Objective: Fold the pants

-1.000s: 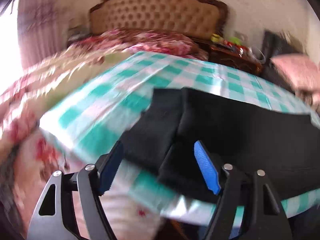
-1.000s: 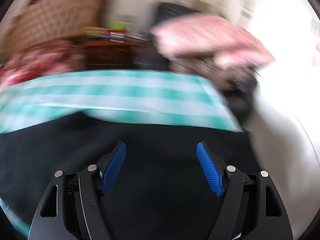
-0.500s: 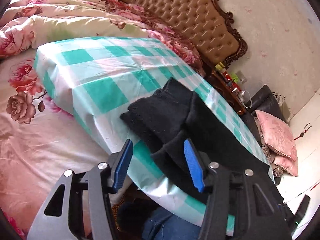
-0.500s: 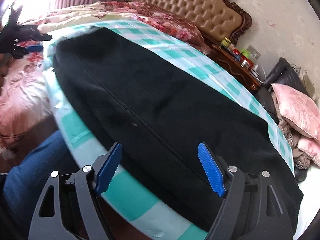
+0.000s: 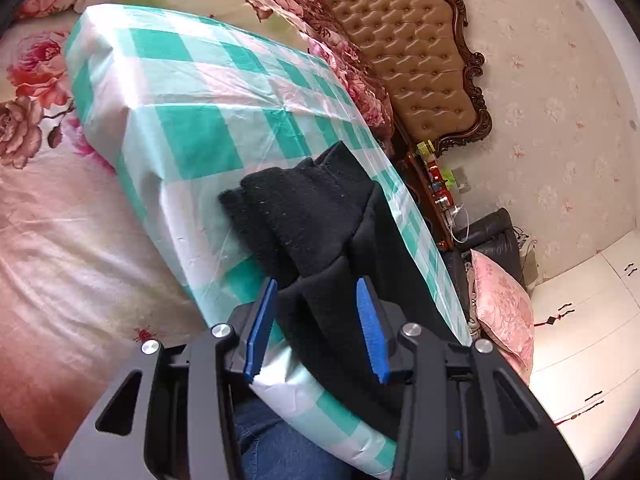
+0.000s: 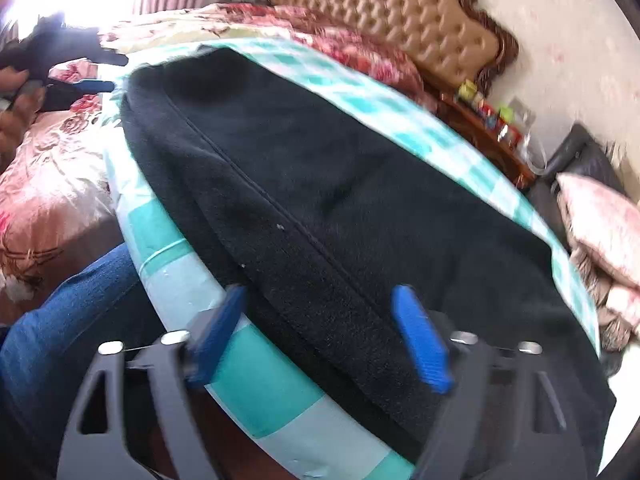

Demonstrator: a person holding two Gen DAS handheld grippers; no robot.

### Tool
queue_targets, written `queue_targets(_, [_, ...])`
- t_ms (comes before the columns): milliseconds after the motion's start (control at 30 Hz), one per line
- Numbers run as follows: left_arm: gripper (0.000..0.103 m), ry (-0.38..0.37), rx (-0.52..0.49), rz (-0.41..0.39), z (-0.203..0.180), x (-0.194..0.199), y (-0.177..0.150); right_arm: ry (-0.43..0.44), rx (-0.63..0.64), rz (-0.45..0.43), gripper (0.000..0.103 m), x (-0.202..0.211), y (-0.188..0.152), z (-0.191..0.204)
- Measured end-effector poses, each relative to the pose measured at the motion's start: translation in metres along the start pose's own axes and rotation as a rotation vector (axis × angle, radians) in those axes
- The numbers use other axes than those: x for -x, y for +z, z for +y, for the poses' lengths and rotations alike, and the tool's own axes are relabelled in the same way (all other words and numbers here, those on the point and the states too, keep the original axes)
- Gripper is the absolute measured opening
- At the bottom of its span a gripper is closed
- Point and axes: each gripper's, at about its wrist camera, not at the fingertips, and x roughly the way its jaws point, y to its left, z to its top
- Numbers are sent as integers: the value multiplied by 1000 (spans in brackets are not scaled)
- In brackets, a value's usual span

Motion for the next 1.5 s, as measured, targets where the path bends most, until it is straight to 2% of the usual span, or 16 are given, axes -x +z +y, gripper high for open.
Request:
queue_targets(100, [41, -15, 18, 24, -1, -10, 1, 37, -60, 28, 59, -4, -4, -10])
queue_targets(267, [40, -13, -9, 53, -10, -28, 2, 90, -144, 26, 47, -7, -4, -28])
queue_targets(333, [16, -8, -22, 44, -13, -28, 5, 111, -170, 26, 33, -7, -1, -33])
queue_targets(433, [15, -31, -44, 27, -21, -23, 10, 130, -184, 26, 14, -5, 1, -36])
queue_targets(533, [13, -38, -65, 17, -29, -20, 13, 134, -171, 14, 8, 0, 2, -35])
queue_targets(767, [12, -24, -104, -26, -40, 9, 3, 136, -147, -27, 7, 27, 1, -37])
queue_targets(867, [12, 18, -86, 0, -22, 5, -4, 161, -108, 41, 11, 14, -6, -27])
queue_targets(933, [20, 56, -11, 36, -2, -4, -7, 141, -70, 61, 23, 6, -12, -16])
queue_targets(1000, [29, 75, -8, 10, 3, 2, -9, 154, -53, 63, 36, 11, -10, -11])
queue_targets(1033, [33, 110, -46, -34, -1, 10, -9, 191, -64, 48, 48, 17, -7, -13])
queue_targets(1100, [34, 153, -113, -90, -10, 20, -7, 249, -109, 9, 54, 26, -2, -20])
queue_targets(1200, [34, 136, -284, -139, -45, 29, -14, 293, -224, -15, 55, 24, 7, -37])
queue_targets(1367, [36, 87, -653, -21, -106, -12, -62, 260, -249, 63, 61, -18, 11, -20])
queue_targets(1433, [36, 160, -699, 17, -100, -35, -63, 236, -191, 38, 62, -17, 20, -4])
queue_targets(1467, [35, 286, -684, 9, -88, -46, -52, 246, -193, 31, 62, -16, 24, -4])
queue_targets(1500, [22, 288, -645, 4, -78, -46, -39, 263, -204, 20, 66, -14, 25, -6])
